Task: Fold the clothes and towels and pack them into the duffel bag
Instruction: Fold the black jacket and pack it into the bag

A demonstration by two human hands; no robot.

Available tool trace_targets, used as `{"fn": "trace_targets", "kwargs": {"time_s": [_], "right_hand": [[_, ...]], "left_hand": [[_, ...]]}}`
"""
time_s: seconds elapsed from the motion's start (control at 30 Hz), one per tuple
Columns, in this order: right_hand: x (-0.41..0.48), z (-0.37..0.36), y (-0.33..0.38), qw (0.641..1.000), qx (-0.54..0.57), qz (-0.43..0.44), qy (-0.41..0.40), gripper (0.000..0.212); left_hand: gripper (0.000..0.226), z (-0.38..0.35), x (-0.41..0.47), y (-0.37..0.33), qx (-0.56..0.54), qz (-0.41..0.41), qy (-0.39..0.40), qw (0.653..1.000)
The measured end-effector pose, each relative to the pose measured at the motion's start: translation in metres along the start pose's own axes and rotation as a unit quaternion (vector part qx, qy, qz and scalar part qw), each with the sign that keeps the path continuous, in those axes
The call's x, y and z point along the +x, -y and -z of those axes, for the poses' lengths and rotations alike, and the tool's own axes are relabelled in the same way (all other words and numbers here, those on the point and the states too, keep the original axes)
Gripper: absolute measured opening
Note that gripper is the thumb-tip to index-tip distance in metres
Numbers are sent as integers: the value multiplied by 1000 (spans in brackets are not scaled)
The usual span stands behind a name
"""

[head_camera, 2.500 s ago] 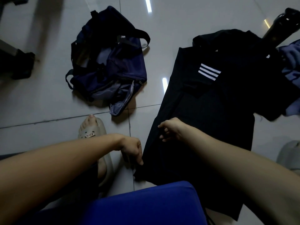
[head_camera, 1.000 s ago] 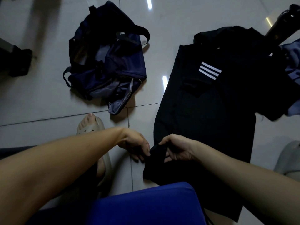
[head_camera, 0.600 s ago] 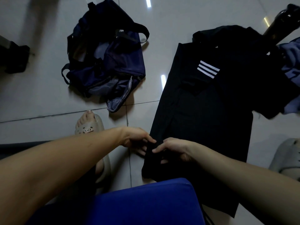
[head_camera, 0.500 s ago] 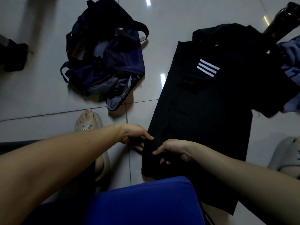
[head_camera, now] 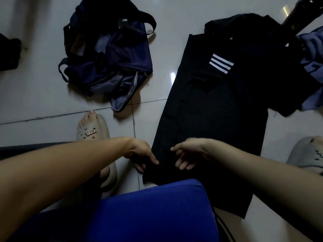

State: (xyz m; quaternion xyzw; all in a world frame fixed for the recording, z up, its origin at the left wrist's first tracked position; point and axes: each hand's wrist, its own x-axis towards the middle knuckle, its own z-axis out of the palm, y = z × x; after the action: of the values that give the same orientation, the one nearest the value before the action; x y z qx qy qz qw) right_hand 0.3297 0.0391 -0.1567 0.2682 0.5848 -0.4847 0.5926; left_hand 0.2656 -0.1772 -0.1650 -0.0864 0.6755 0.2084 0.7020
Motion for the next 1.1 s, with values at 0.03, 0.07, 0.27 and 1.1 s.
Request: {"fn": "trace_targets", "kwargs": {"time_s": [0.03,0.07,0.27,1.1], "right_hand": [[3,6,1,998,23,35,-49,46],[5,12,4,992,50,73,-92,44],[9,20,28,945,145,194,-218,45],[25,32,-8,665,-599,285,-342,70]], "left_hand": [[39,-1,2,1,7,-1,-5,1000],[39,-2,2,2,13,-5,-4,1000],[40,1,-9,10,-3,-54,28,998],[44,6,5,-40,48,-264,-161,950]]}}
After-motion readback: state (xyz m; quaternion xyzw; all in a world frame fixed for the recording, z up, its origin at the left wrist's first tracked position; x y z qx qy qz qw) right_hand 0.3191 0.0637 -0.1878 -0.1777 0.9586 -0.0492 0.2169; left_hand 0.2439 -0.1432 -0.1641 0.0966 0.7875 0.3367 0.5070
